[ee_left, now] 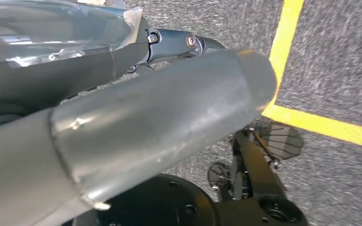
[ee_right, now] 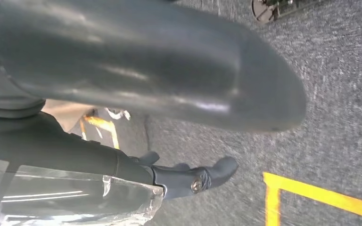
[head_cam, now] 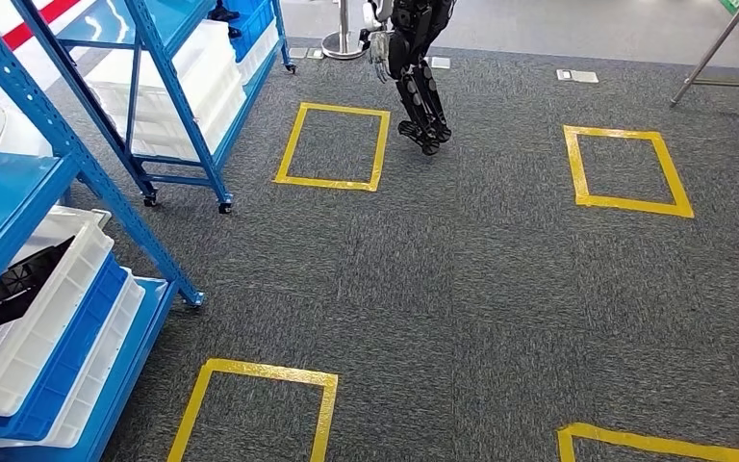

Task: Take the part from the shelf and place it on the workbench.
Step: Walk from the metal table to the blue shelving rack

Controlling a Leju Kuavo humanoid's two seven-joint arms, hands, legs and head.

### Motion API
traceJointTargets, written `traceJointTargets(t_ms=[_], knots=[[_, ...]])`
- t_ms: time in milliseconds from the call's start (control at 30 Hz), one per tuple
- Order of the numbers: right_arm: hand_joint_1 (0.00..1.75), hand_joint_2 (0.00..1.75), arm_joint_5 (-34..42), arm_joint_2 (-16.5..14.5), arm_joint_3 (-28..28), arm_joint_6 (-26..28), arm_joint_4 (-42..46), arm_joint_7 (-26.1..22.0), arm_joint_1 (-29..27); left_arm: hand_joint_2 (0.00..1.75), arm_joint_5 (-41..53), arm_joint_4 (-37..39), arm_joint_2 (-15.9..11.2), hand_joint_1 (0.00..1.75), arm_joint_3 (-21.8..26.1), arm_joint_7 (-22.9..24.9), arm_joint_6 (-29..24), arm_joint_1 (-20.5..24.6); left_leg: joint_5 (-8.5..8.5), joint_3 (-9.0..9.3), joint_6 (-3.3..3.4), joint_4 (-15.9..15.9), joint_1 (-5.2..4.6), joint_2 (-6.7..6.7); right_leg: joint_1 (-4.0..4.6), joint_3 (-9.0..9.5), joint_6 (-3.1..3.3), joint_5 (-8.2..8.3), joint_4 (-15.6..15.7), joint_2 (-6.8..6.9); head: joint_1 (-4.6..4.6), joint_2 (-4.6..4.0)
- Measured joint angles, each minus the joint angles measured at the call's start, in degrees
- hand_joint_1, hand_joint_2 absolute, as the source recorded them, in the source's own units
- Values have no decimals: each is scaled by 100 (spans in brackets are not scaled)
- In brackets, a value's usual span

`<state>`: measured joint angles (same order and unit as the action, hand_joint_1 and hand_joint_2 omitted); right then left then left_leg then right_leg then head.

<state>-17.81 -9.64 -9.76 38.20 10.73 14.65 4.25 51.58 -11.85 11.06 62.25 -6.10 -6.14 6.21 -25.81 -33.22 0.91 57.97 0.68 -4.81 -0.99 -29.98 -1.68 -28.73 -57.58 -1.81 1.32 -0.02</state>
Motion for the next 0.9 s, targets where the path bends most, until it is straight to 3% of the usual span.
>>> traceJointTargets(t_ms=[67,100,167,200,233,267,333,400,467,533,600,667,700,733,767,800,867,900], knots=[[0,0,-2,-3,-1,1,0,4,0,0,10,0,-5,0,-1,1,2,-12,-68,-57,-45,94,25,94,-8,13,87,37,17,76,-10,0],[0,0,-9,-7,-1,1,0,5,-6,0,10,0,-7,0,-1,2,2,-12,-201,-148,-61,292,31,197,-13,11,131,49,26,122,-22,0],[0,0,-31,-11,-1,-1,0,3,-22,0,4,0,-7,0,1,3,-4,-8,-601,-461,-87,999,32,398,19,3,190,49,27,223,-39,0],[0,0,-43,-11,-1,-1,0,1,-28,0,-2,0,-6,0,1,3,-8,-8,-767,-631,-97,1377,33,429,41,-1,205,43,26,279,-42,0],[0,0,-51,-8,-1,-1,0,-2,-32,0,-13,0,-5,0,2,2,-13,-11,-842,-740,-98,1624,33,441,61,-3,212,38,26,332,-41,0],[0,0,-55,-6,-1,-1,0,-3,-33,0,-24,0,-5,0,2,2,-19,-15,-812,-752,-89,1670,32,451,79,-2,219,33,25,382,-41,0],[0,0,-62,-5,-1,-1,0,-7,-29,0,-44,0,-7,0,3,-3,-32,-18,-501,-447,-33,1129,18,517,108,16,230,22,25,469,-42,0],[0,0,-71,-10,-1,-1,0,-16,-22,0,-50,0,-13,0,4,-12,-37,-3,-241,-43,49,374,-38,707,148,33,225,5,22,544,-38,0],[0,0,-90,-14,-1,-4,0,-25,-13,0,-55,0,-19,0,4,-26,-37,13,-191,84,102,85,-96,794,176,31,204,-9,18,619,-35,0],[0,0,-115,-17,-1,-8,0,-31,0,0,-60,0,-21,0,5,-39,-37,11,-148,75,147,44,-92,696,184,21,172,-24,7,683,-37,1],[0,0,-143,-16,-1,-8,0,-32,4,0,-63,0,-21,0,9,-48,-36,8,-88,97,206,-28,-58,602,172,-68,146,-156,-205,540,-28,1],[0,0,-162,-4,-2,-8,-1,-27,-2,0,-63,0,-19,0,13,-58,-33,14,-52,99,242,-60,-40,511,123,-349,150,-454,-830,308,-15,0],[0,0,-164,5,-3,-8,-1,-21,-6,0,-62,0,-19,0,15,-61,-31,15,-45,89,251,-58,-40,462,98,-526,148,-600,-1207,254,-11,0],[0,0,-164,15,-4,-8,-2,-14,-8,0,-60,0,-19,0,16,-63,-28,13,-43,83,251,-57,-40,406,74,-659,125,-682,-1486,232,-10,0],[0,0,-165,25,-7,-8,-2,-6,-11,0,-56,0,-19,0,19,-63,-26,9,-40,81,248,-53,-37,347,50,-700,77,-674,-1571,224,-11,0],[0,0,-167,32,-10,-8,-2,-1,-13,0,-54,1,-18,0,20,-63,-25,6,-37,83,240,-47,-31,286,22,-632,10,-577,-1427,217,-10,0],[0,0,-174,38,-19,-8,-3,6,-11,0,-50,1,-16,0,21,-63,-24,5,-41,84,202,-23,-13,173,-52,-277,-128,-252,-662,124,-8,0],[0,0,-178,37,-23,-8,-5,7,-8,0,-49,1,-17,0,21,-63,-25,6,-49,77,166,-4,-17,125,-69,-130,-151,-129,-317,59,-2,0]])
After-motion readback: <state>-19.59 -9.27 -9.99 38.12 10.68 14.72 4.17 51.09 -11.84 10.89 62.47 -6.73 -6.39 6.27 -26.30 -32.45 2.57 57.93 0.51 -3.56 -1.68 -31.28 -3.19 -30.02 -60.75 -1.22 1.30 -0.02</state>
